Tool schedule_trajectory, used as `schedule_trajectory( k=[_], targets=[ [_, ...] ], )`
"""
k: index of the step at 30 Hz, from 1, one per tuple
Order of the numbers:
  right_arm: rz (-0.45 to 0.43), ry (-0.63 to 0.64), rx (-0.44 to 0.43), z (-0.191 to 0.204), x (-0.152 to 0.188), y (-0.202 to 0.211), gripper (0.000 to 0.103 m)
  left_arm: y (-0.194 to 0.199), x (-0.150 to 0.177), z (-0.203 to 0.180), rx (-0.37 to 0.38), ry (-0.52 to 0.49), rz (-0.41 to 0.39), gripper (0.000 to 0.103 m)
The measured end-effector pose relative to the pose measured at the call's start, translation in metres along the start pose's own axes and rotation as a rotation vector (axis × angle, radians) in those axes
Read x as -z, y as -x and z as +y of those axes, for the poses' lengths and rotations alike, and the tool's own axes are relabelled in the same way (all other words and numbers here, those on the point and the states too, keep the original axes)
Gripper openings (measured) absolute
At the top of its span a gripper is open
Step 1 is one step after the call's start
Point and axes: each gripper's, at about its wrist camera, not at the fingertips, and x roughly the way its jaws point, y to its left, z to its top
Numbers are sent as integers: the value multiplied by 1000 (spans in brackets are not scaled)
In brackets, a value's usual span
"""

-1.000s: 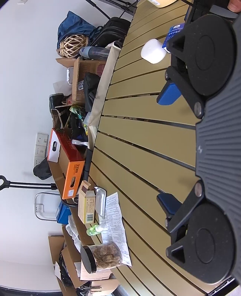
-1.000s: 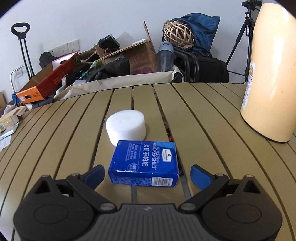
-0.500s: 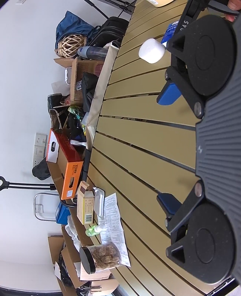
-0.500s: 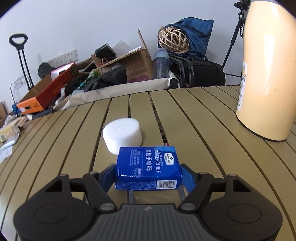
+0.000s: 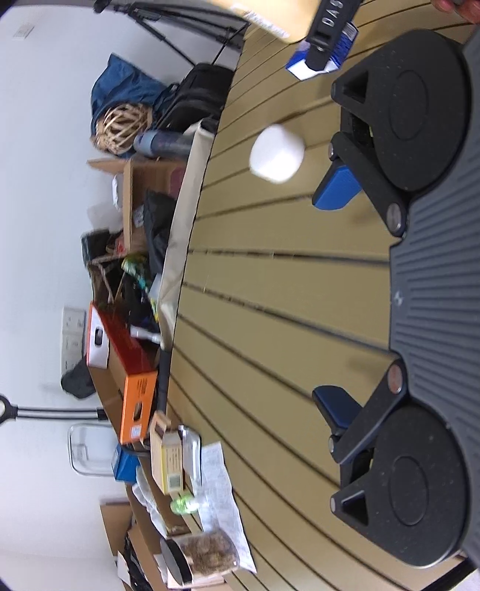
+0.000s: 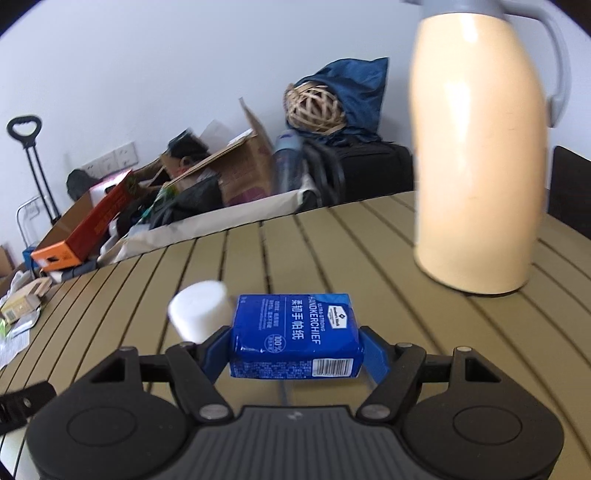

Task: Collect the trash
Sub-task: 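Lift the blue box with the right tool while the left tool approaches the white foam cylinder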

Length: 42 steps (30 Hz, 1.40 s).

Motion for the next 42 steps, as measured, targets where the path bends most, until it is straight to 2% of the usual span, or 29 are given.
schedule_trajectory(
  k=[6,12,17,21,28,36,38,42],
  targets=[
    [-18,-73,31,-53,-11,13,72,6,10,-31,50,-17,-38,103],
    [-37,-136,71,-104,-17,25,72,5,6,-58,89,-15,-35,103],
    [-45,-171,103,-138,-17,32,72,-1,-5,-83,86,-68,-52,103],
    [-51,-207,120,-162,-16,36,72,-13,-13,-103,79,-116,-36,103],
    [-52,-242,131,-177,-15,33,72,-44,-20,-128,48,-159,4,103],
    [-44,-265,138,-177,-14,28,72,-76,-18,-142,9,-195,25,103],
    [-42,-263,142,-176,-14,26,72,-82,-18,-143,10,-195,36,101],
    [-41,-261,150,-174,-15,25,72,-89,-18,-145,5,-210,31,88]
  ],
)
